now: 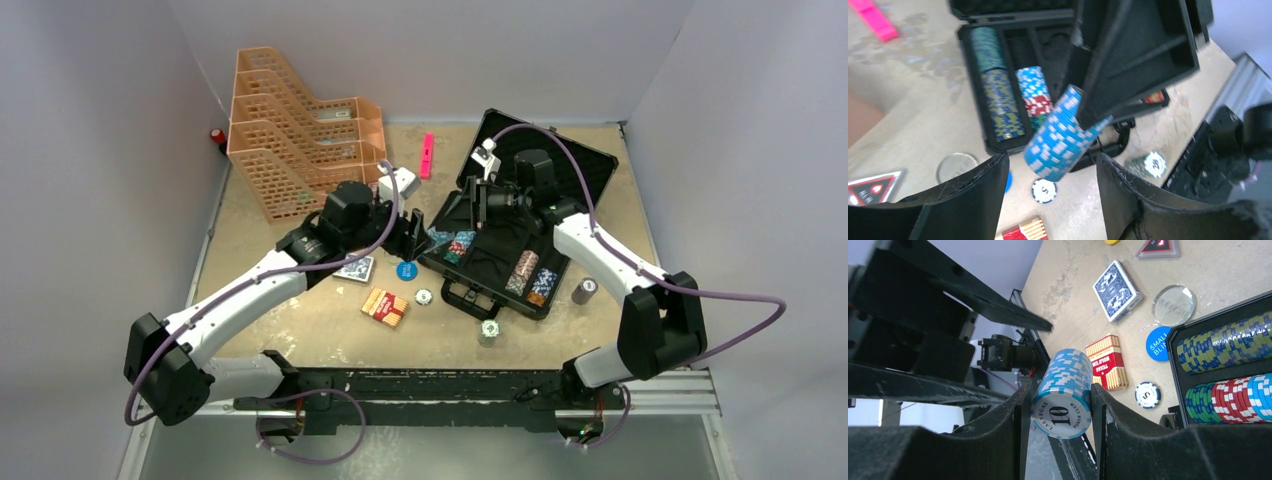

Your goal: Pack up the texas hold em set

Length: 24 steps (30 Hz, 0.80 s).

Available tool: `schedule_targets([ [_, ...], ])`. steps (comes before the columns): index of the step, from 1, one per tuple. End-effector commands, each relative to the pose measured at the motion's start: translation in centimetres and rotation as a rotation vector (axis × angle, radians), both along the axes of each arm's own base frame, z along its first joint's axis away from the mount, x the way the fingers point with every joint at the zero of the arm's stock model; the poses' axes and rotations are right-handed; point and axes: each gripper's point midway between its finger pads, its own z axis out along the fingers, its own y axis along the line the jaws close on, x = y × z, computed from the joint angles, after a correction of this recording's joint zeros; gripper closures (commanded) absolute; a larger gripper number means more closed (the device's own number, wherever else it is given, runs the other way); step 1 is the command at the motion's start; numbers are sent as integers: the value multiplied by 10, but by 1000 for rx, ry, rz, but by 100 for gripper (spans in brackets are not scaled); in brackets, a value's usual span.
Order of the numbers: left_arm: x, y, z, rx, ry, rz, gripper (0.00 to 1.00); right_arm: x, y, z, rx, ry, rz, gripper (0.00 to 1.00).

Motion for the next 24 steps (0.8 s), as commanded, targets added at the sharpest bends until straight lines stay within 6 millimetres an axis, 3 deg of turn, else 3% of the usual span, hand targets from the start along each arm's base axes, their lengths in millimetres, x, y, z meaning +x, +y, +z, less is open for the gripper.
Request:
schedule_targets([
  [1, -29, -31, 5, -39, -83, -318, 38, -12, 2, 44, 119, -91, 104, 73],
  [4, -36, -36, -4, -33, -96, -390, 39, -15, 0, 44, 121, -84, 109, 73],
  [6, -35, -43, -4, -58, -123, -421, 45, -17, -1, 44, 115, -83, 104, 73],
  [9, -21, -39, -2, -28, -184, -364, 51, -19, -3, 44, 105, -79, 100, 73],
  [14, -8, -35, 2, -29, -250, -296, 50, -19, -4, 43, 98, -76, 89, 73],
  [17, -5, -36, 1, -40, -229, -273, 50, -19, -5, 46, 99, -81, 77, 73],
  [21, -8, -47, 2, -123, -132, -256, 61, -18, -5, 49, 105, -93, 70, 73],
  [24, -16, -53, -4, -134, -105, -283, 64, -20, -5, 51, 112, -87, 68, 72],
])
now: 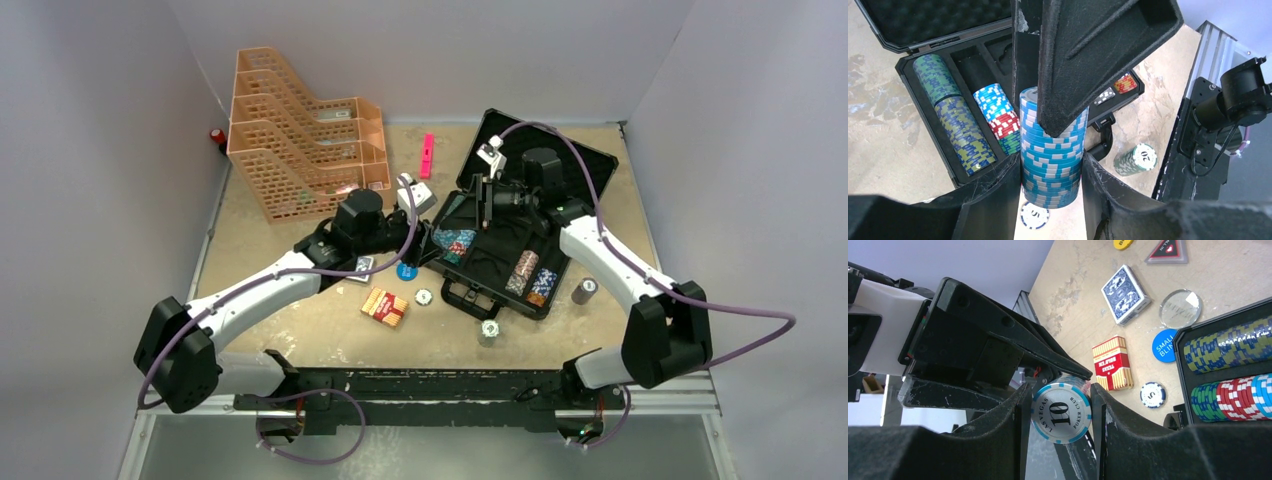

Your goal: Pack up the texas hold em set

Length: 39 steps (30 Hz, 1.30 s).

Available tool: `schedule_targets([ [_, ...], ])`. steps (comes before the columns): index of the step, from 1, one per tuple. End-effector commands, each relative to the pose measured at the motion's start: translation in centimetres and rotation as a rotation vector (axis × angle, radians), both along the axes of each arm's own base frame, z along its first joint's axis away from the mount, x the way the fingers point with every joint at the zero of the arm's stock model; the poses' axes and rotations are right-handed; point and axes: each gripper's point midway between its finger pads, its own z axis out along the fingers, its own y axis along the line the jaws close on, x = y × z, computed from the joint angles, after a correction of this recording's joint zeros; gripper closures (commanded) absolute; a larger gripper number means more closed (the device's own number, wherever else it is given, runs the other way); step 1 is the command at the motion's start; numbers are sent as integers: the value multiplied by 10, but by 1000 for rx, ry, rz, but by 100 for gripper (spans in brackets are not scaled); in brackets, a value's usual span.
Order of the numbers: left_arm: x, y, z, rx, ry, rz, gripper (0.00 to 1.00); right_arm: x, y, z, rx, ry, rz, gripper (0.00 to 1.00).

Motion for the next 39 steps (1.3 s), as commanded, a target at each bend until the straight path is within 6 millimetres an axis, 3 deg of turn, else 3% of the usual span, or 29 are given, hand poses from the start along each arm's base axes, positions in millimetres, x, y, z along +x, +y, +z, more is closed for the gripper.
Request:
schedule_targets([
  [1, 0, -14, 13, -88, -1, -6, 62, -14, 2, 35, 74, -65, 43, 72],
  [5, -3, -19, 10, -85, 12, -24, 52, -16, 2, 36, 85, -57, 42, 72],
  [10, 1, -20, 8, -88, 9, -8, 53, -17, 2, 37, 94, -50, 38, 72],
  [11, 1, -21, 8, -84, 4, -15, 60, -17, 2, 38, 95, -51, 36, 72],
  [14, 7, -15, 10, -60, -37, 14, 99, -13, 1, 36, 81, -57, 12, 67],
  [18, 19, -7, 18, -67, -58, 112, 100, 12, -10, 33, 3, -99, -147, 43],
  [20, 29, -3, 21, -91, -21, 202, 100, 32, -24, 33, -69, -138, -273, 36],
  [23, 47, -1, 21, -84, 82, 333, 100, 75, -67, 31, -235, -166, -604, 34],
  [26, 58, -8, 11, -1, 157, 362, 100, 93, -117, 34, -358, -169, -892, 34],
  [31, 82, -26, 6, 53, 203, 388, 100, 81, -164, 48, -368, -208, -1136, 34],
  [39, 130, -65, -11, 148, 225, 396, 100, 46, -204, 55, -316, -227, -1318, 35],
])
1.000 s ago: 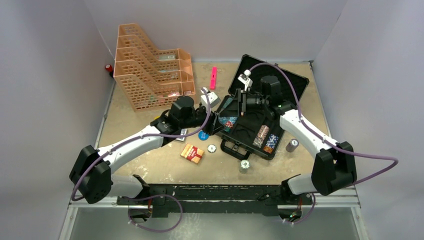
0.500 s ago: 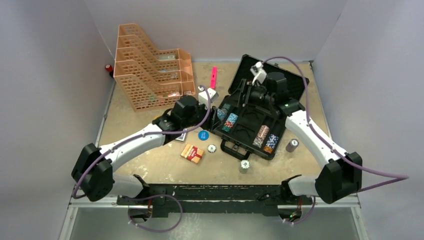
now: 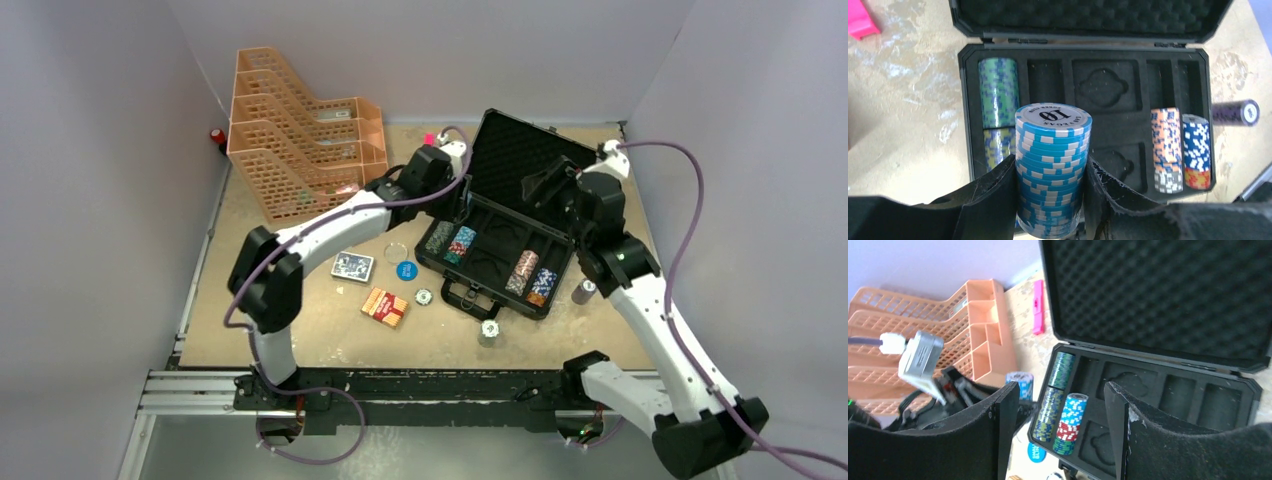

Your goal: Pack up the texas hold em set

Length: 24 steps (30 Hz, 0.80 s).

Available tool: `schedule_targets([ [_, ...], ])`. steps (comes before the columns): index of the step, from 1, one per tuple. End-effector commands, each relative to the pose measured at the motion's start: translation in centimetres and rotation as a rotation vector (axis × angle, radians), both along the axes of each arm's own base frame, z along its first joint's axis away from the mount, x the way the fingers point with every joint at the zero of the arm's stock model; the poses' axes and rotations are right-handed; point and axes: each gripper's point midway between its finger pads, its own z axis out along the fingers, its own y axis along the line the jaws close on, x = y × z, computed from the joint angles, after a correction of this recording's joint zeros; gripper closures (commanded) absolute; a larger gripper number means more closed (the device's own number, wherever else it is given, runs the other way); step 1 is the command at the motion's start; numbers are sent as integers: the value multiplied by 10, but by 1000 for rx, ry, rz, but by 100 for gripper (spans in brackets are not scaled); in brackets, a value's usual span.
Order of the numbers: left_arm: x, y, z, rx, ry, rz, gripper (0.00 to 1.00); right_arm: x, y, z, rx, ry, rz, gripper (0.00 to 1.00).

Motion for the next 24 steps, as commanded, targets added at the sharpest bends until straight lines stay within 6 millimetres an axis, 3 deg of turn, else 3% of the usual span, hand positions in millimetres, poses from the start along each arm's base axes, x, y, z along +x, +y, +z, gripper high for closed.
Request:
schedule_targets([
  [1, 32, -27, 28, -15, -47, -8, 100, -14, -33, 5, 3, -47, -161, 35],
  [2, 38, -33, 33, -13, -43, -12, 100, -17, -35, 8, 7, -58, -165, 35],
  [4, 45, -43, 26, 13, -23, -36, 100, -22, -37, 13, 14, -75, -167, 35],
  [10, 62, -57, -10, 60, 14, -19, 100, -27, -33, -9, 9, -21, -144, 35],
  [14, 62, -63, -30, 93, 24, -28, 100, -25, -27, -19, 10, 7, -118, 35],
  [24, 54, -76, -55, 91, 74, -55, 100, -20, -16, -28, 25, 34, -77, 36],
])
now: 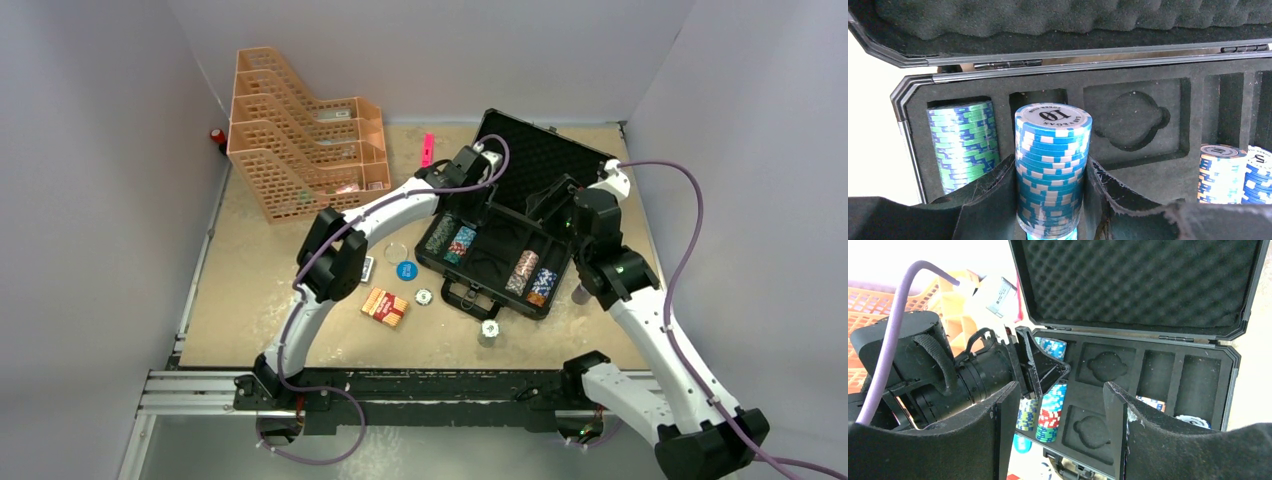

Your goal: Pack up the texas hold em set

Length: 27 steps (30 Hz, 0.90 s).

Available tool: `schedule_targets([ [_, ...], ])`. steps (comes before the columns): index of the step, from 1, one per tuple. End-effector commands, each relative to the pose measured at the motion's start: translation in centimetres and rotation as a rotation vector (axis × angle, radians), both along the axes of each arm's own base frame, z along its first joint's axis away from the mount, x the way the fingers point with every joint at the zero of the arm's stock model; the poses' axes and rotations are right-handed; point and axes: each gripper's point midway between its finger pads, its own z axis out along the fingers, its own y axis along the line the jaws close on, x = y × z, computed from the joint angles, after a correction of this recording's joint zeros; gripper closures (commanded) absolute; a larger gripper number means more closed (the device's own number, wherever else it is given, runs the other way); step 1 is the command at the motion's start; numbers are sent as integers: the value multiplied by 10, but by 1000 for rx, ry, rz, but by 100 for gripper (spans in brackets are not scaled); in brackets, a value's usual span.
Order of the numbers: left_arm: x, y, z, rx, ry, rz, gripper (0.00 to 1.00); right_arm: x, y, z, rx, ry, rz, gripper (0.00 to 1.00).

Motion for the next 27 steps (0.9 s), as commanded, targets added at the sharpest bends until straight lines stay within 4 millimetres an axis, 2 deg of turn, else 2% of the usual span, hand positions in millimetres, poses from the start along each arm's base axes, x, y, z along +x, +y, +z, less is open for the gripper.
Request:
schedule_targets([
  [1, 10, -21, 28, -97, -51, -11, 100, 4, 4, 5, 24, -23, 10, 36],
  [7, 6, -17, 12, -67, -26, 31, 99, 3, 4, 1, 28, -17, 8, 36],
  [12, -1, -18, 3, -51, 2, 12, 78, 4, 6, 0, 27, -15, 16, 36],
  [15, -5, -16, 2, -30, 14, -2, 72, 4, 6, 0, 23, -14, 18, 36],
  [19, -5, -11, 5, -11, 7, -8, 67, 4, 7, 0, 27, -15, 22, 36],
  [27, -4, -11, 26, -35, -31, -14, 53, 5, 9, -1, 32, -15, 32, 36],
])
